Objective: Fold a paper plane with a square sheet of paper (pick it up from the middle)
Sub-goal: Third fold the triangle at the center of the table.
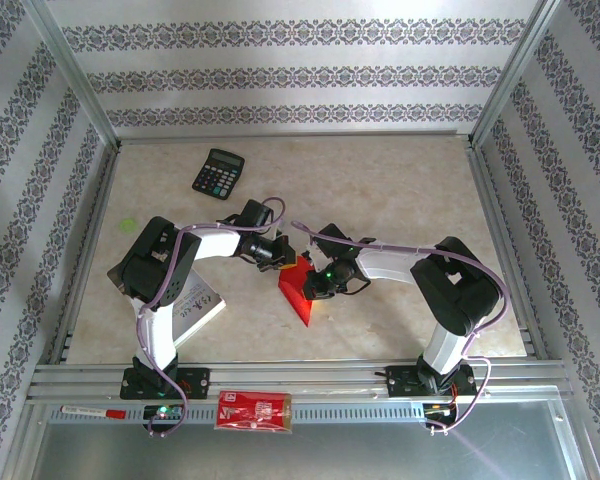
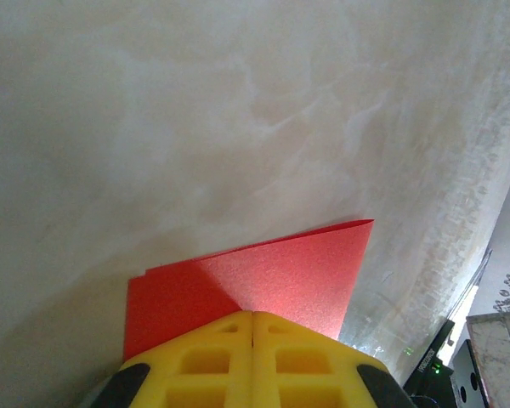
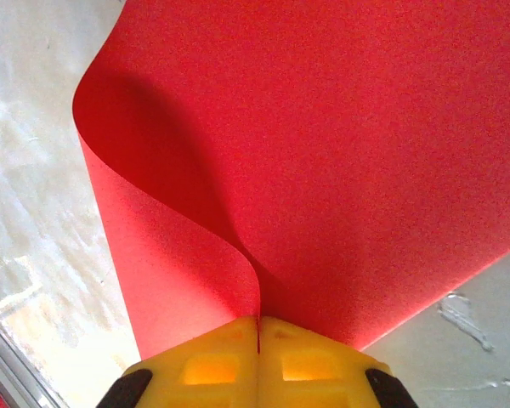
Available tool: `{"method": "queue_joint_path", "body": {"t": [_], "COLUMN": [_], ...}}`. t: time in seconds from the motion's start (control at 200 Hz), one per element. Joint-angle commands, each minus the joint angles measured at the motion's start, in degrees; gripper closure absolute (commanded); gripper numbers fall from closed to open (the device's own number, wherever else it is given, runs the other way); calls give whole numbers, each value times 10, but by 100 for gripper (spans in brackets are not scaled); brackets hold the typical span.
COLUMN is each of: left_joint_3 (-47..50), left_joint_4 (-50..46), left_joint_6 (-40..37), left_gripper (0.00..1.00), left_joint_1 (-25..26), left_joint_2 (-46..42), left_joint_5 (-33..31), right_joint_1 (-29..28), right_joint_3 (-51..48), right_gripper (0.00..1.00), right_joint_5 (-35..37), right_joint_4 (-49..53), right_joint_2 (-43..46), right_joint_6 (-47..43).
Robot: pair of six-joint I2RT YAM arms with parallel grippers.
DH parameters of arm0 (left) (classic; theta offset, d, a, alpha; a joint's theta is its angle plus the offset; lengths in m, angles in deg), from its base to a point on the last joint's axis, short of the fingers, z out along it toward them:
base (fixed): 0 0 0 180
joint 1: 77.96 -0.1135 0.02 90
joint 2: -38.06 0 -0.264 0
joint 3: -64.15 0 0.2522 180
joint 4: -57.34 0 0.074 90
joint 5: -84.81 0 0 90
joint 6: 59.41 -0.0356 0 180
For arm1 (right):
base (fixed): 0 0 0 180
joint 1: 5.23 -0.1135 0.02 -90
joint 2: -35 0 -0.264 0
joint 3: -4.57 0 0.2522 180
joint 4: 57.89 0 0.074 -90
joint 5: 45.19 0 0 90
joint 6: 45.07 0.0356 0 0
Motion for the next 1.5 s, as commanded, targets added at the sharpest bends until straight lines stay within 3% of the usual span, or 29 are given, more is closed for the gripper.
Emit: {"method": "queue_joint_path", "body": {"t": [0.0,0.245,0.345,0.405,0.485,0.565,0.719,1.074,1.499], "left_joint_3": [-21,-5,38,77,138,181,244,250,242], "left_joint_4": [-65,-72,-57,-34,1,10,44,128,151], "left_joint_6": [-21,-16,0,23,51,67,100,126,108], "left_gripper": [90,74,73,77,90,99,100,100,100], "left_joint_1": [5,-21,-26,-23,-14,18,88,215,227], "left_joint_2": [-23,-93,-150,-190,-245,-295,-350,-289,-216], "left_joint_5": [-29,-56,-76,-75,-71,-79,-82,-81,-73], "right_joint_1": [-7,-10,-12,-12,-12,-13,-15,-20,-21], "right_joint_3": [-14,-28,-30,-31,-31,-32,-34,-32,-32], "right_gripper": [98,99,99,99,99,99,99,100,100], "right_joint_5": [35,35,34,33,33,34,34,42,46], "right_joint_4": [34,19,13,10,10,10,12,26,26], "right_joint_2": [-28,-28,-33,-34,-36,-36,-34,-34,-33], "right_joint_6": [-7,10,15,18,22,25,32,35,35]}}
